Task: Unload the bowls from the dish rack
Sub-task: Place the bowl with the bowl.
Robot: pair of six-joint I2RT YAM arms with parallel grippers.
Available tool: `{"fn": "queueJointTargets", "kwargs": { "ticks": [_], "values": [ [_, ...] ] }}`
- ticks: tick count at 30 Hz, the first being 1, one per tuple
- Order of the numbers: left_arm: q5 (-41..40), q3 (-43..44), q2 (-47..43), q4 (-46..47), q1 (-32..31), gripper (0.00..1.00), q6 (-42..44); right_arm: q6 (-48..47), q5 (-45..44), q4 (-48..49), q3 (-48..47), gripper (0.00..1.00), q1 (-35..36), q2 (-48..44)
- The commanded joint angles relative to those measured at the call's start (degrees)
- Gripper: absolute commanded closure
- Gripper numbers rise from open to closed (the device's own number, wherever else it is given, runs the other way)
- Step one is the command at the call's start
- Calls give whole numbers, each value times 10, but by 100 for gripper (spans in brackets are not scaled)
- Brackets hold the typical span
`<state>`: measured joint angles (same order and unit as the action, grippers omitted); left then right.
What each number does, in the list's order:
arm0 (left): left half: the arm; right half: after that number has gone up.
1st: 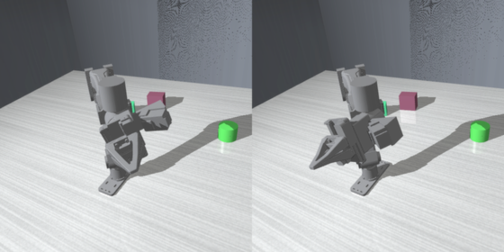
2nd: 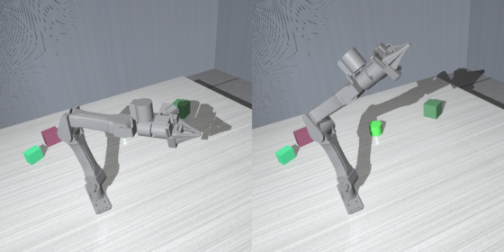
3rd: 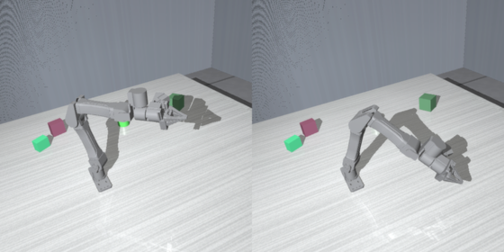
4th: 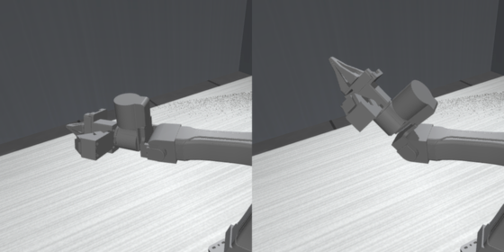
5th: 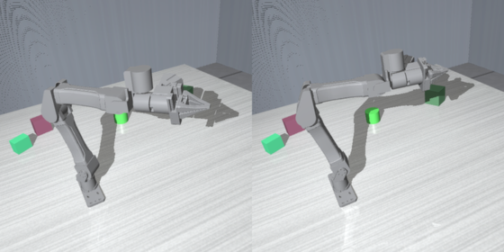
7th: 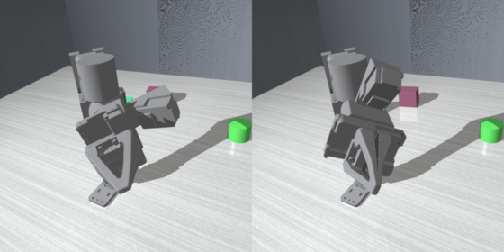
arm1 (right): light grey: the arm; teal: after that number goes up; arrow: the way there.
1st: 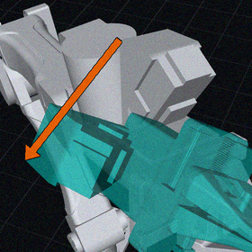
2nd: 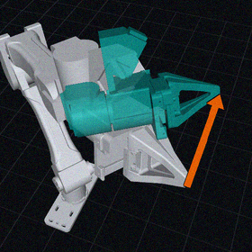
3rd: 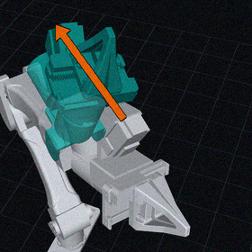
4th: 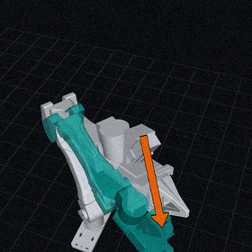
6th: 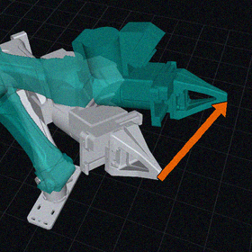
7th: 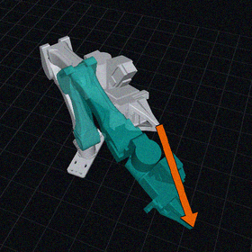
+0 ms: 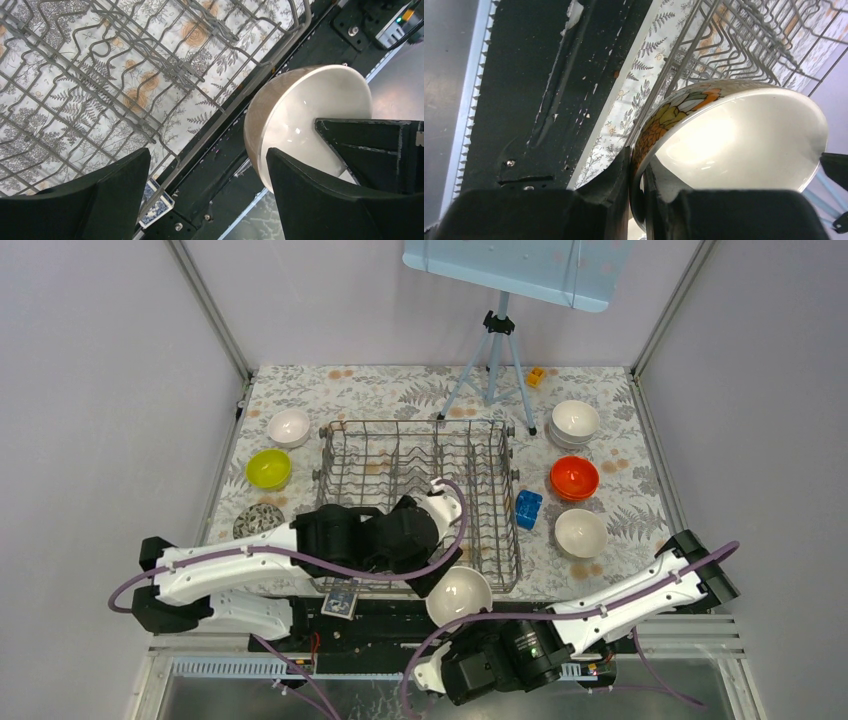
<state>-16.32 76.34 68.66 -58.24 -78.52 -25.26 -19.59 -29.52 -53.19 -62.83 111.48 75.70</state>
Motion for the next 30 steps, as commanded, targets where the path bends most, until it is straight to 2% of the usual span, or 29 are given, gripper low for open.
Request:
{"fn": "queueJointTargets", "kwargs": {
  "ticks": [1,8,11,17,30],
  "values": [
    [-23,56,16,-31,-22,11,11,-47,-32,-31,-38,100,24,9],
    [-17,104,71,-66,-44,22,13,-52,-36,-36,-51,100,43,22],
    [-10,111,89,-70,-56,23,14,-48,-41,-38,-53,100,47,23],
    [-7,106,107,-70,-66,26,17,-41,-52,-43,-59,100,55,25],
    [9,84,120,-67,-79,42,12,-36,-63,-44,-70,100,65,32]
  ]
}}
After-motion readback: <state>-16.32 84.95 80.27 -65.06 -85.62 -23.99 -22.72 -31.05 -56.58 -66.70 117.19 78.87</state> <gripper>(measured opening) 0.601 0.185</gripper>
